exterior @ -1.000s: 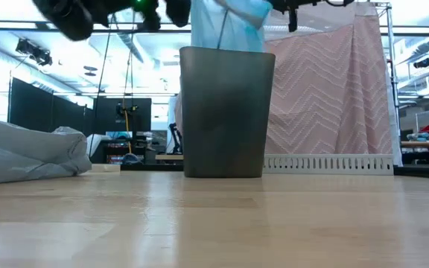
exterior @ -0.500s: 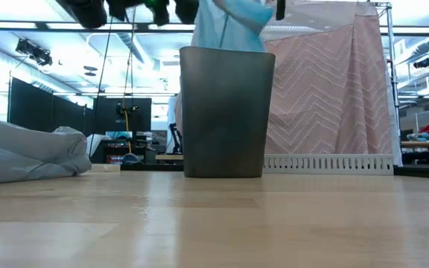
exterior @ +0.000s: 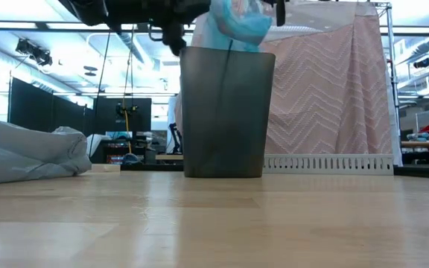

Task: Place trash/remove bag and relplace
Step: Remove the blue trash bag from the trash bin

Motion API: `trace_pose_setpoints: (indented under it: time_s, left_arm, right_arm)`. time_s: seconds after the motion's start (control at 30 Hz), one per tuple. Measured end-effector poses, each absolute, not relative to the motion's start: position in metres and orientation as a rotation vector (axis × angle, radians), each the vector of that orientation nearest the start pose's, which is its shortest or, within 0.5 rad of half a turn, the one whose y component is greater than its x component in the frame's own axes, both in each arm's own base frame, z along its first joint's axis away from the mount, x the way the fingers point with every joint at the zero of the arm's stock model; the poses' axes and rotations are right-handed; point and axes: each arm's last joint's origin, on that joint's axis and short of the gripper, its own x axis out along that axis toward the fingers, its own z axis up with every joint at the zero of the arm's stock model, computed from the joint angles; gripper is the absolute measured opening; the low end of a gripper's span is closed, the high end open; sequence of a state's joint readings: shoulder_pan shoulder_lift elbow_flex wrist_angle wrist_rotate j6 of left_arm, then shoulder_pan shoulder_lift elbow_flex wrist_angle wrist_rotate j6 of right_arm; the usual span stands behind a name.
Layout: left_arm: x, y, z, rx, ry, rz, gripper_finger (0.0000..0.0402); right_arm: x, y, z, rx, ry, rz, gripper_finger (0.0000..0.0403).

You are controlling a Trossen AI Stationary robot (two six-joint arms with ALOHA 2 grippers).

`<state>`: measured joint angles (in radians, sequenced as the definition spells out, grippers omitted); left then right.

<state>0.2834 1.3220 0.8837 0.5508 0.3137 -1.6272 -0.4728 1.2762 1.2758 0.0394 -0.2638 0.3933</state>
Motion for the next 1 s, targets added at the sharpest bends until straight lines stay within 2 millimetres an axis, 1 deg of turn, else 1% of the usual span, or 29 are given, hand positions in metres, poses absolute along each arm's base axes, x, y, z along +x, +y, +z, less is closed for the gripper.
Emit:
trace_pose_setpoints:
  time_s: [0.1, 0.23, 0.4, 0.53, 0.63, 0.77, 0.9, 1.0]
  left_arm:
    - [0.274, 0.068, 0.325, -1.616, 0.047, -0.090, 0.0001]
    - [0.242, 0.061, 0.328, -1.670, 0.166, 0.070, 0.0000]
    - [0.194, 0.055, 0.339, -1.681, 0.098, 0.305, 0.0000]
    - [0.171, 0.054, 0.342, -1.645, -0.036, 0.493, 0.0000]
    - [0.161, 0.055, 0.350, -1.579, -0.150, 0.585, 0.0000]
    - [0.156, 0.055, 0.366, -1.511, -0.209, 0.612, 0.0000]
    - [0.154, 0.057, 0.387, -1.459, -0.302, 0.640, 0.0000]
    - [0.159, 0.060, 0.398, -1.420, -0.334, 0.660, 0.0000]
  right_arm:
    - [0.256, -0.123, 0.417, 0.370, -0.048, -0.212, 0.0000]
    - [0.256, -0.123, 0.413, 0.345, -0.009, -0.220, 0.0000]
    - [0.256, -0.123, 0.413, 0.298, -0.003, -0.220, 0.0000]
    - [0.256, -0.123, 0.413, 0.284, -0.003, -0.220, 0.0000]
    - [0.257, -0.121, 0.413, 0.274, 0.000, -0.215, 0.0000]
    - [0.262, -0.117, 0.410, 0.265, 0.022, -0.197, 0.0000]
    - [0.270, -0.114, 0.408, 0.245, 0.033, -0.174, 0.0000]
    - [0.276, -0.113, 0.412, 0.221, 0.034, -0.144, 0.0000]
